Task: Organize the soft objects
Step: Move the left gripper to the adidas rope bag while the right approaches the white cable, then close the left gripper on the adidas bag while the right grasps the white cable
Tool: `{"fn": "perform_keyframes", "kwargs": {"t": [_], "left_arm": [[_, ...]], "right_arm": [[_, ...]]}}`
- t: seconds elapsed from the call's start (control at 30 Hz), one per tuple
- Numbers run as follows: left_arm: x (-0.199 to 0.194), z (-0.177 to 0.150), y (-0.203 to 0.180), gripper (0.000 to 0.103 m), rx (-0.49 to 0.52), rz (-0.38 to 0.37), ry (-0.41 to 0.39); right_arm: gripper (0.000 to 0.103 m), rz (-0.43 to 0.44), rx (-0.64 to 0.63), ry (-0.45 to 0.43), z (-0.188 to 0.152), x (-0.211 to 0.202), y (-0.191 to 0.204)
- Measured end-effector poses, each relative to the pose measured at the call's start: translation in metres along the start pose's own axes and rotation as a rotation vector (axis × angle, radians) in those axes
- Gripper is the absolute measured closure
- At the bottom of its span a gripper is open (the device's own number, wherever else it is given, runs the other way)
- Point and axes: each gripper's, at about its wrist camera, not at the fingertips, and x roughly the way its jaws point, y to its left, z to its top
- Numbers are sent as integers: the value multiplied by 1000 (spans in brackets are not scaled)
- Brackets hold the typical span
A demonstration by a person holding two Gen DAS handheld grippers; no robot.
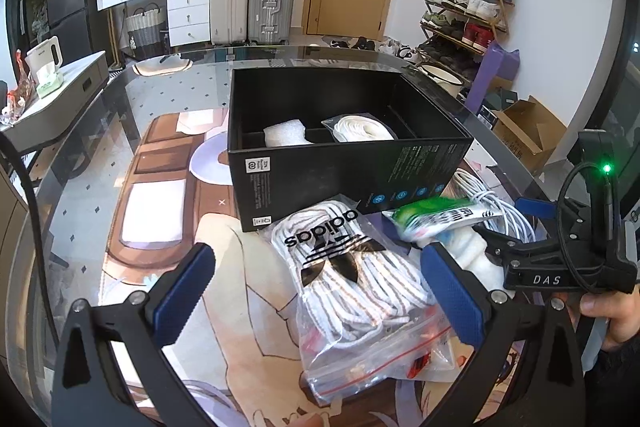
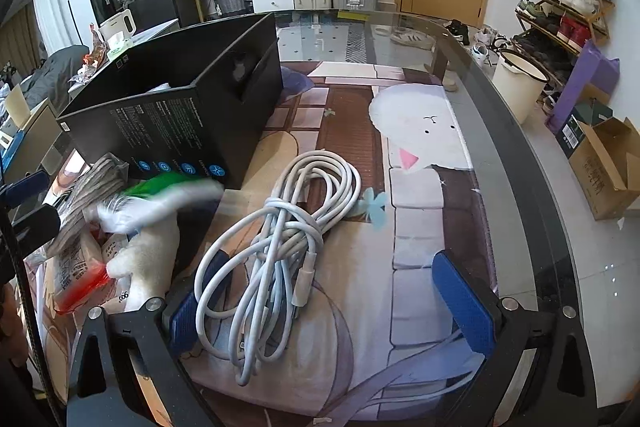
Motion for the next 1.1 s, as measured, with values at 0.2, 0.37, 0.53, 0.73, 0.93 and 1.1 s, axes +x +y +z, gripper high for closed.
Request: {"fn": "perform_keyframes", "kwargs": {"t": [0.2,0.37,0.53,0.73,0.93,1.1], "left_arm": [[6,8,-1,0,2,-1,15],[10,5,2,0,3,10,48],[9,2,8,0,3,-2,59],[8,-3,15,0,-16,-38,93],[12,-8,27,0,-66,-78,119],[15,-11,25,8,-59,-99,131]], "right_arm": [[1,10,17,-9,2,-4,-2],[10,10,21,-21,5,-6,-3],[26,20,14,-17,4,-6,-3],[35,15,-3,-17,2,-9,0],[47,23,-28,-23,0,-11,7],[57,34,-41,-28,-1,-13,11]]}}
